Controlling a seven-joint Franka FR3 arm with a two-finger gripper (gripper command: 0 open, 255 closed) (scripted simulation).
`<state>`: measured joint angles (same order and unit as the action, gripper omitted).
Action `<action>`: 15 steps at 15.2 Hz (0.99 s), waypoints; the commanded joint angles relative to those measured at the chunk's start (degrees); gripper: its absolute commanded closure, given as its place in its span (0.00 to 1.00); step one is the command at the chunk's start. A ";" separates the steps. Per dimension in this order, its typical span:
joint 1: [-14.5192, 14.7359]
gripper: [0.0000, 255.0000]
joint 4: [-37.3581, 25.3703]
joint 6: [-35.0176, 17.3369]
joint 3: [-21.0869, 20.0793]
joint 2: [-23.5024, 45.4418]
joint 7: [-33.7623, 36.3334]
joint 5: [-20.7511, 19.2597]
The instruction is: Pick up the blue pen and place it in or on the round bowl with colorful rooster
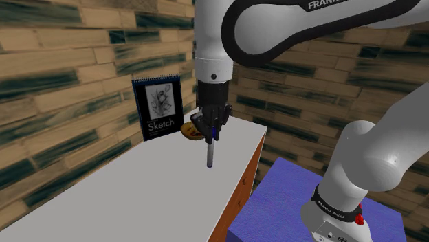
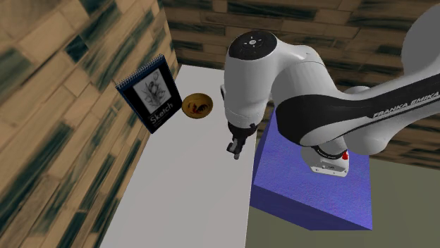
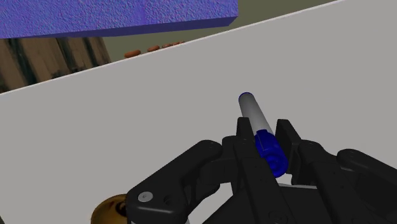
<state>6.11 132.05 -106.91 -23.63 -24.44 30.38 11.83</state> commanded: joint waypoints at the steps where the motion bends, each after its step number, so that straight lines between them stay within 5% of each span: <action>1: -1.11 1.00 -1.75 0.44 1.12 1.57 -1.47 -1.14; 15: -9.23 1.00 -21.37 4.05 9.29 19.06 -13.41 -9.37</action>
<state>-2.64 112.57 -103.64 -14.85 -6.65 17.78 2.92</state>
